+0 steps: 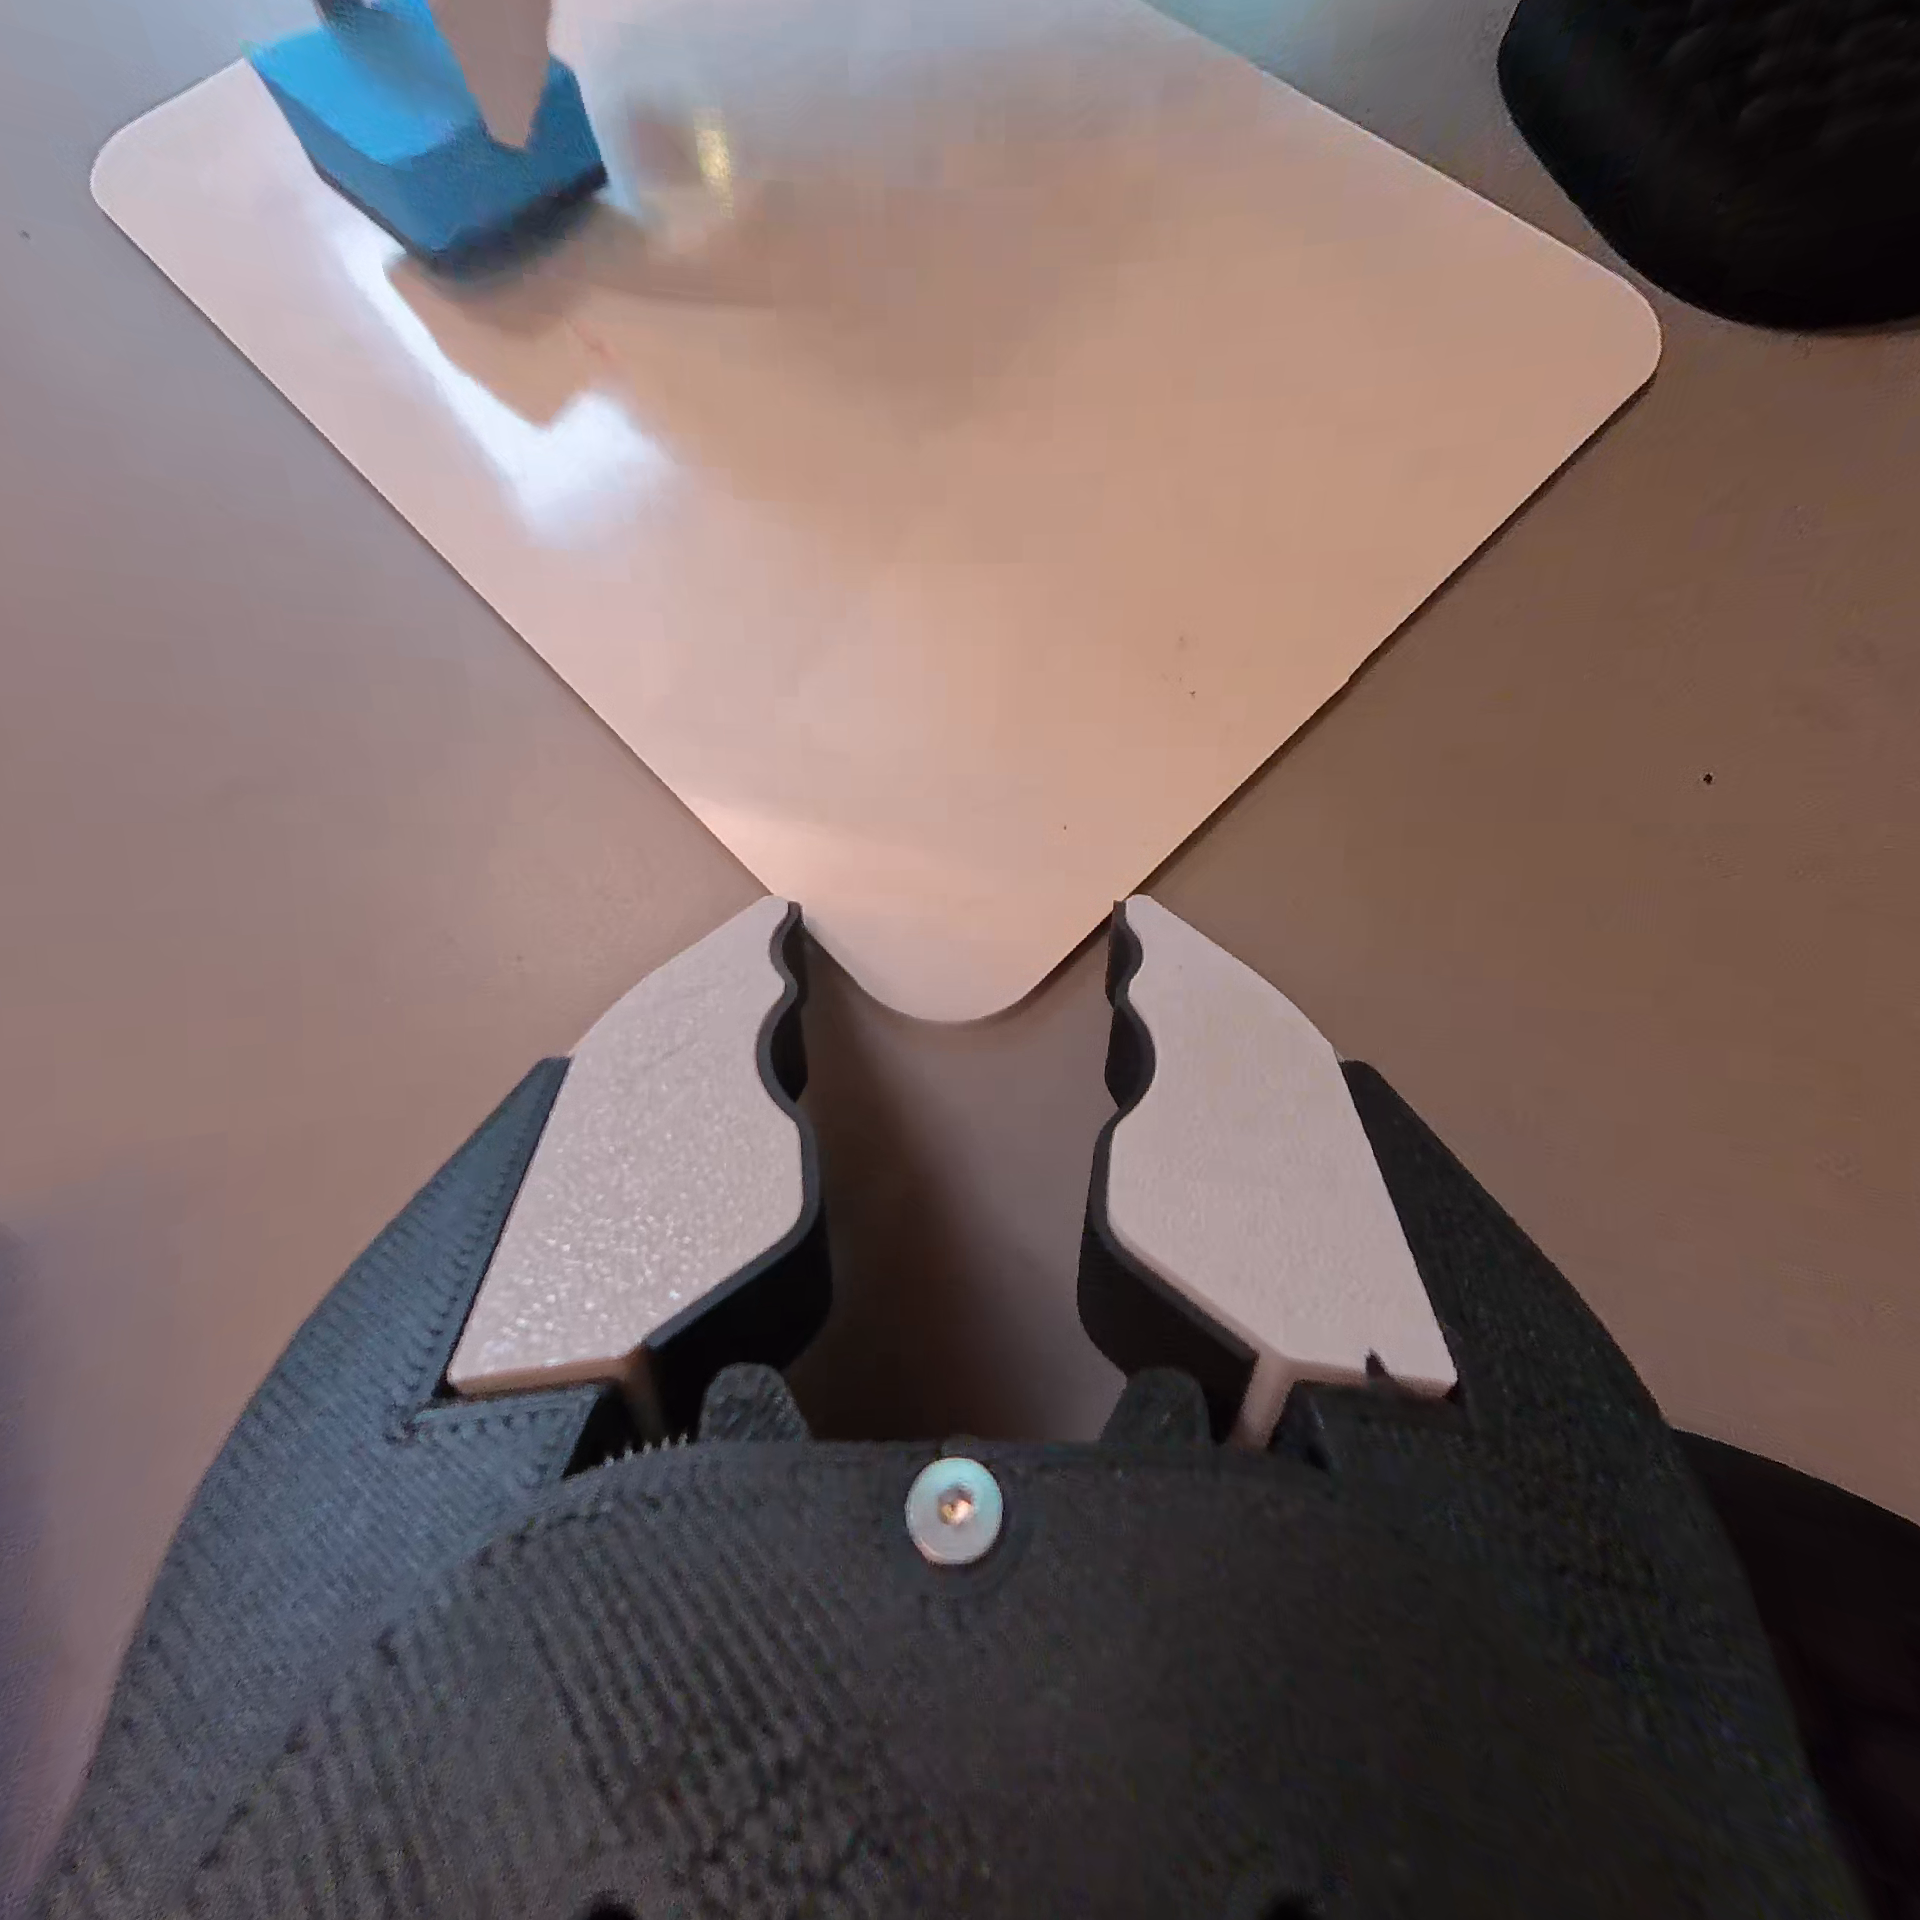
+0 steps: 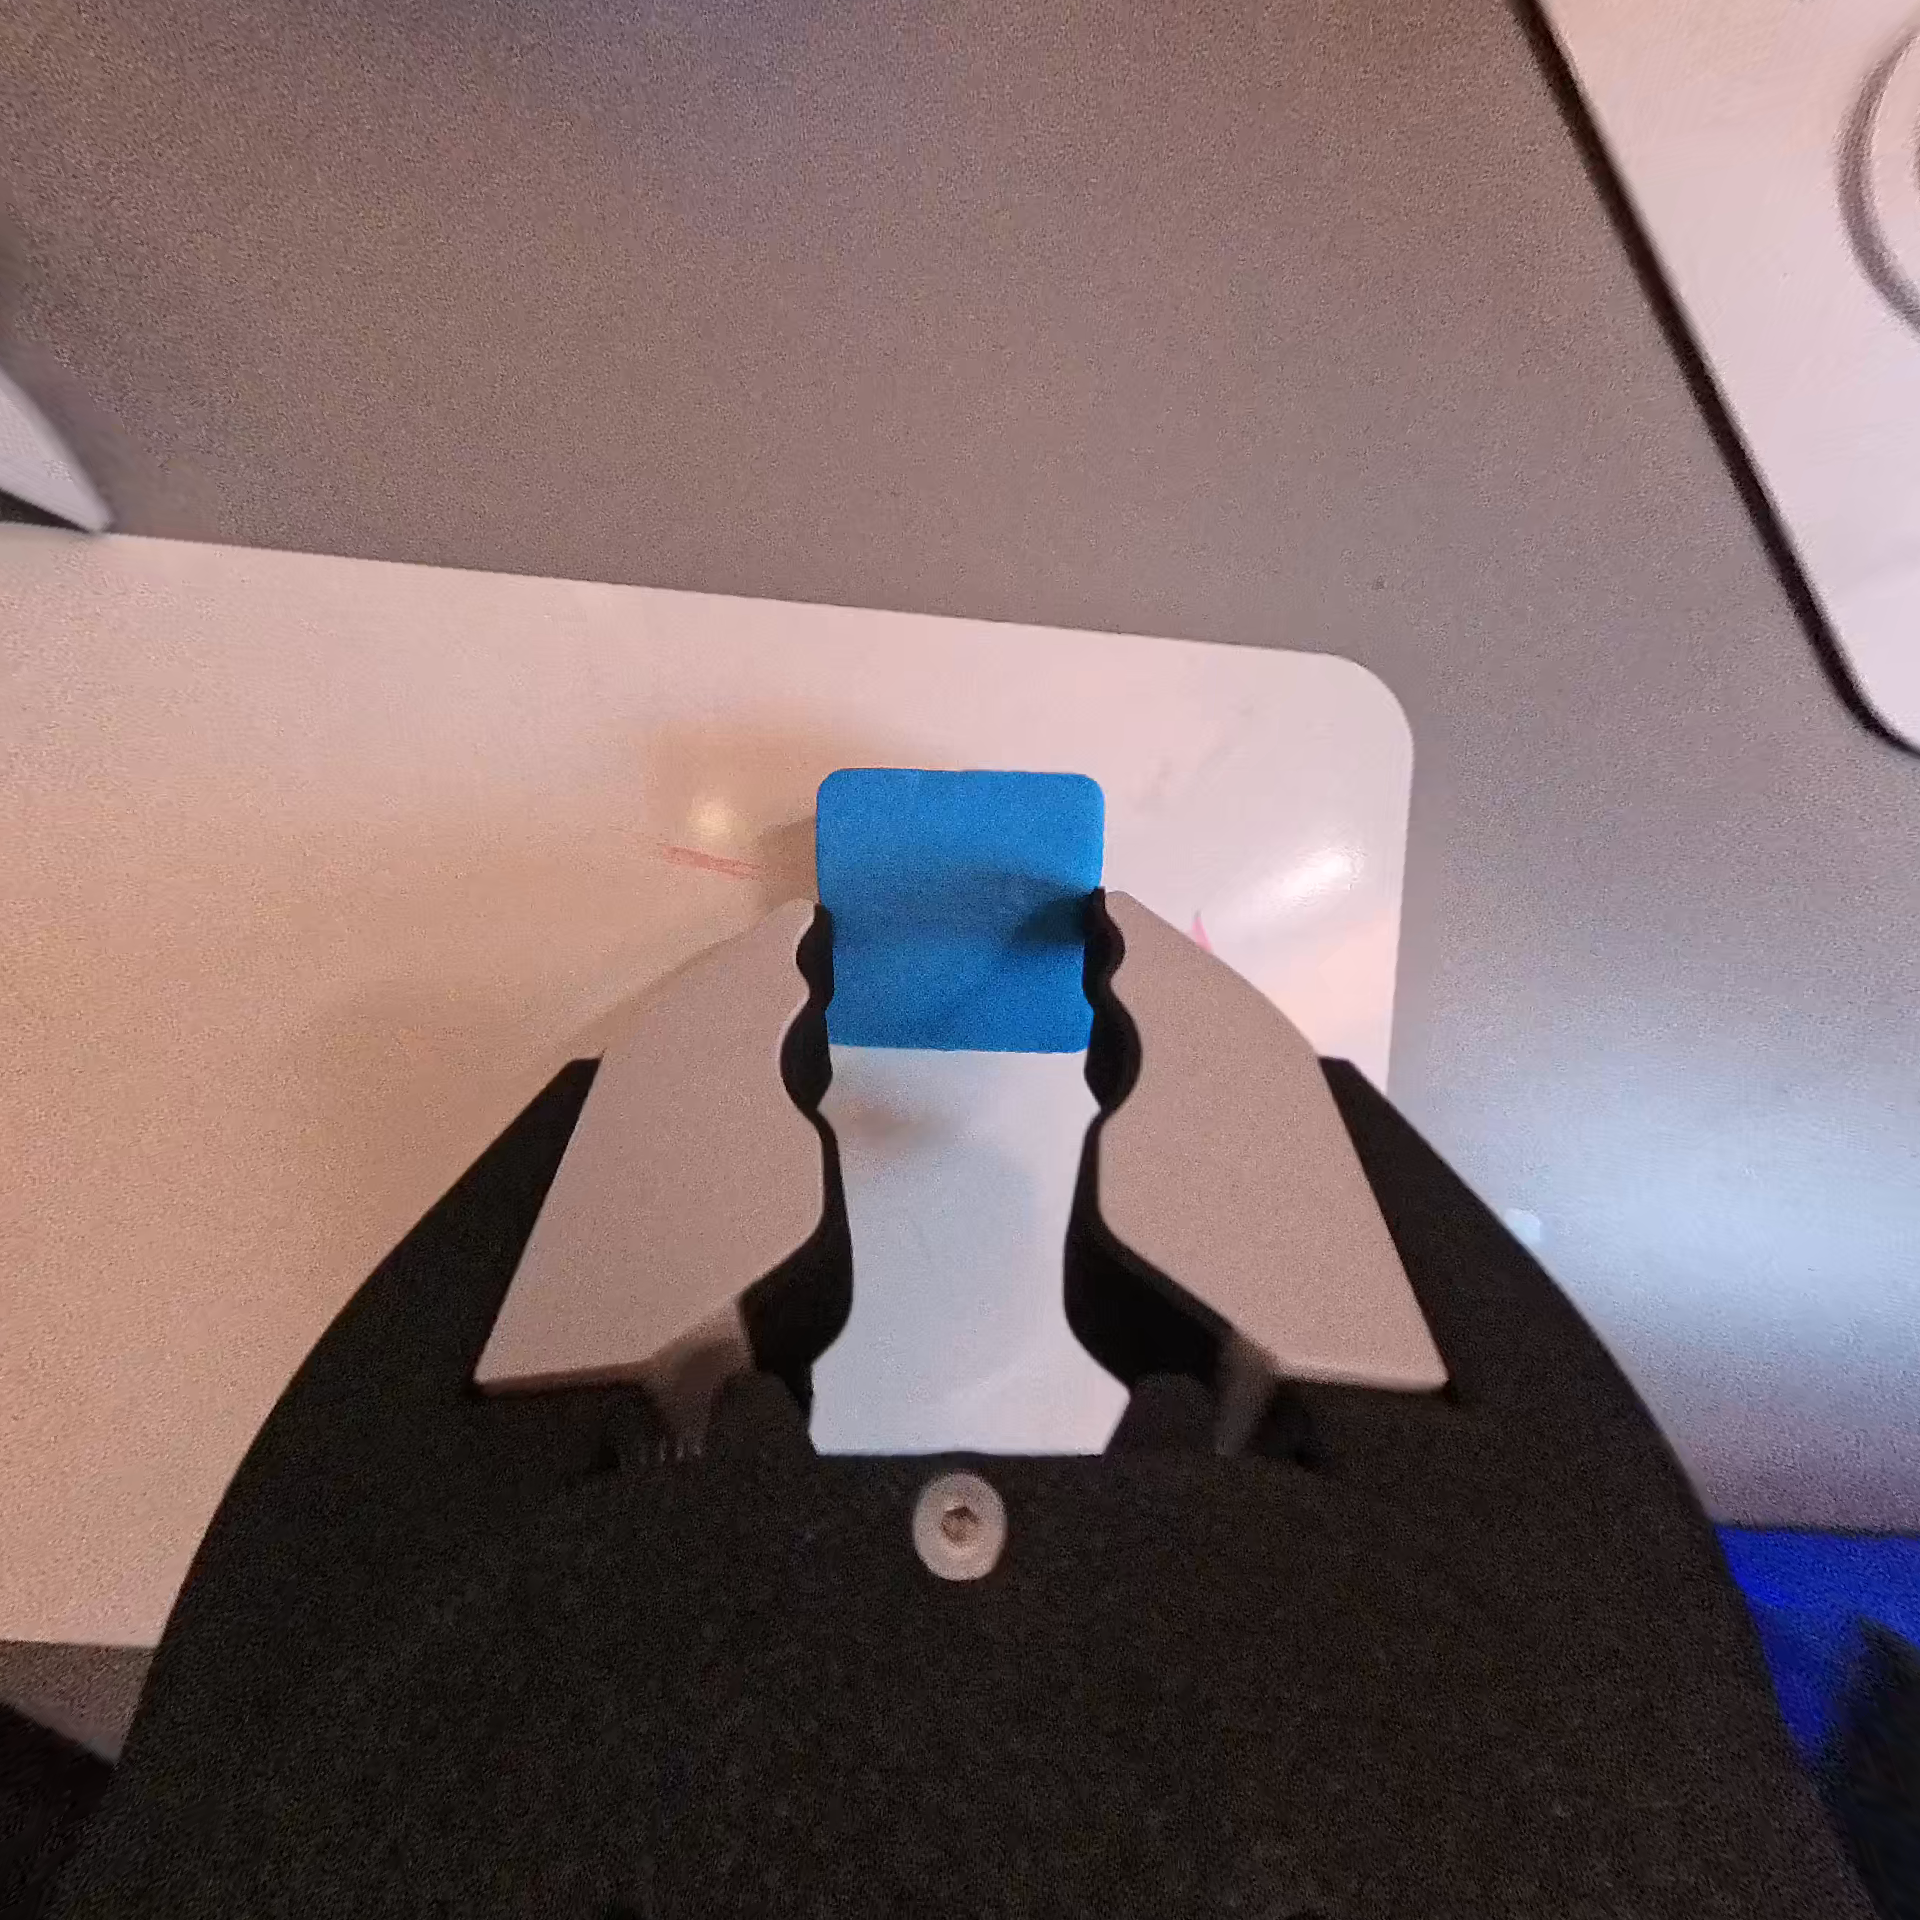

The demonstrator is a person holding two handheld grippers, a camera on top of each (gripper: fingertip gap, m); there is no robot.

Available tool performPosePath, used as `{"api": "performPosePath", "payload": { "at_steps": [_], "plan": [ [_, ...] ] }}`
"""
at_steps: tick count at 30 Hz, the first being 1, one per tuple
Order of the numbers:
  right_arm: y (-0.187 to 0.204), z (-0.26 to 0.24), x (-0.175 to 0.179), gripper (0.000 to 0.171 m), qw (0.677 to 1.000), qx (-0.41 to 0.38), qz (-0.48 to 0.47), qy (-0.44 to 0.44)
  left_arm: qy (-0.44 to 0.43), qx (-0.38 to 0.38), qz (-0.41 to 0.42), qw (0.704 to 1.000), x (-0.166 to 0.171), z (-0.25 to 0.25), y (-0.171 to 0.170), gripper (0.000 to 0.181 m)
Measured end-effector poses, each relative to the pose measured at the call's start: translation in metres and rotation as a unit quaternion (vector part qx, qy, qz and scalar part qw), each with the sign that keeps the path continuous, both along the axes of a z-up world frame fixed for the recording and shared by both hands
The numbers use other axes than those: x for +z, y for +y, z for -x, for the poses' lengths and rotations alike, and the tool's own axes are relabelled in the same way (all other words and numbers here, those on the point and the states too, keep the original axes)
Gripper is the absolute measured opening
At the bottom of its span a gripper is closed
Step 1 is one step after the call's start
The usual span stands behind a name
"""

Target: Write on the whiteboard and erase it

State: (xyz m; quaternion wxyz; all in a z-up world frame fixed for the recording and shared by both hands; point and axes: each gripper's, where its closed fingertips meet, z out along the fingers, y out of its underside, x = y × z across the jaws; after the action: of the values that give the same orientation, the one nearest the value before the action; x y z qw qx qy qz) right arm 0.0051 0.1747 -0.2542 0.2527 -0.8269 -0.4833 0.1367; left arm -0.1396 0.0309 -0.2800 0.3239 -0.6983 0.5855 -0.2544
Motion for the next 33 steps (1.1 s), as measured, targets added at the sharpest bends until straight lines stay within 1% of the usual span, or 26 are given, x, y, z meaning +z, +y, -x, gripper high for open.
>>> {"api": "performPosePath", "payload": {
  "at_steps": [1, 2, 3, 6, 9, 11, 12, 13, 14, 16, 17, 19, 20, 21, 22, 23, 24, 26, 30, 33],
  "plan": [
    [-0.002, 0.002, -0.009, 0.047, 1.000, 0.008, 0.019, 0.004, 0.000, -0.002, 0.001, 1.000, 0.000, 0.000, 0.000, 0.056],
    [-0.010, 0.016, -0.011, 0.046, 0.999, 0.029, 0.017, 0.020, -0.001, -0.002, 0.002, 1.000, 0.000, 0.000, 0.000, 0.057],
    [-0.026, 0.030, -0.012, 0.046, 0.998, 0.060, 0.021, 0.021, -0.001, -0.002, 0.002, 1.000, 0.000, 0.000, 0.000, 0.057],
    [-0.097, 0.074, -0.012, 0.046, 0.987, 0.154, 0.027, 0.023, -0.001, -0.002, 0.003, 1.000, 0.000, 0.000, 0.000, 0.057],
    [-0.171, 0.101, -0.011, 0.047, 0.972, 0.229, 0.032, 0.035, 0.000, -0.003, 0.002, 1.000, 0.000, 0.000, -0.001, 0.057],
    [-0.199, 0.103, -0.010, 0.047, 0.965, 0.257, 0.040, 0.038, 0.000, -0.003, 0.002, 1.000, 0.000, 0.000, -0.001, 0.057],
    [-0.202, 0.098, -0.007, 0.047, 0.963, 0.260, 0.049, 0.042, -0.001, -0.003, 0.002, 1.000, 0.000, 0.000, -0.001, 0.056],
    [-0.190, 0.091, -0.001, 0.047, 0.969, 0.238, 0.046, 0.055, -0.002, -0.003, 0.001, 1.000, 0.000, 0.000, -0.001, 0.056],
    [-0.164, 0.080, 0.009, 0.047, 0.977, 0.198, 0.036, 0.068, -0.002, -0.004, 0.001, 1.000, 0.000, 0.000, -0.001, 0.056],
    [-0.087, 0.039, 0.024, 0.047, 0.994, 0.092, 0.001, 0.063, -0.003, -0.004, 0.001, 1.000, 0.000, 0.000, -0.001, 0.056],
    [-0.046, 0.011, 0.027, 0.047, 0.998, 0.043, -0.022, 0.043, -0.003, -0.005, 0.001, 1.000, 0.000, 0.000, -0.001, 0.056],
    [0.016, -0.035, 0.022, 0.047, 0.999, -0.041, -0.018, 0.024, -0.005, -0.005, 0.000, 1.000, 0.000, 0.000, -0.001, 0.056],
    [0.036, -0.047, 0.016, 0.047, 0.997, -0.069, -0.007, 0.028, -0.005, -0.005, 0.001, 1.000, 0.001, 0.001, -0.001, 0.056],
    [0.049, -0.055, 0.005, 0.047, 0.996, -0.083, 0.008, 0.018, -0.006, -0.004, 0.001, 1.000, 0.000, 0.001, -0.001, 0.056],
    [0.054, -0.056, -0.008, 0.047, 0.997, -0.081, 0.011, 0.002, -0.005, -0.005, 0.002, 1.000, 0.000, 0.001, -0.001, 0.057],
    [0.055, -0.044, -0.011, 0.046, 0.997, -0.071, 0.006, 0.025, -0.006, -0.005, 0.002, 1.000, 0.000, 0.001, -0.001, 0.057],
    [0.045, -0.028, -0.012, 0.046, 0.998, -0.052, 0.019, 0.040, -0.006, -0.005, 0.003, 1.000, 0.000, 0.001, -0.001, 0.057],
    [0.011, 0.007, -0.012, 0.046, 0.999, 0.015, 0.018, 0.030, -0.005, -0.005, 0.003, 1.000, 0.000, 0.001, -0.001, 0.057],
    [-0.102, 0.078, -0.012, 0.046, 0.987, 0.153, 0.032, 0.030, -0.005, -0.005, 0.004, 1.000, 0.000, 0.001, -0.001, 0.057],
    [-0.181, 0.110, -0.011, 0.046, 0.970, 0.237, 0.042, 0.045, -0.005, -0.005, 0.003, 1.000, 0.000, 0.001, -0.001, 0.057]
  ]
}}
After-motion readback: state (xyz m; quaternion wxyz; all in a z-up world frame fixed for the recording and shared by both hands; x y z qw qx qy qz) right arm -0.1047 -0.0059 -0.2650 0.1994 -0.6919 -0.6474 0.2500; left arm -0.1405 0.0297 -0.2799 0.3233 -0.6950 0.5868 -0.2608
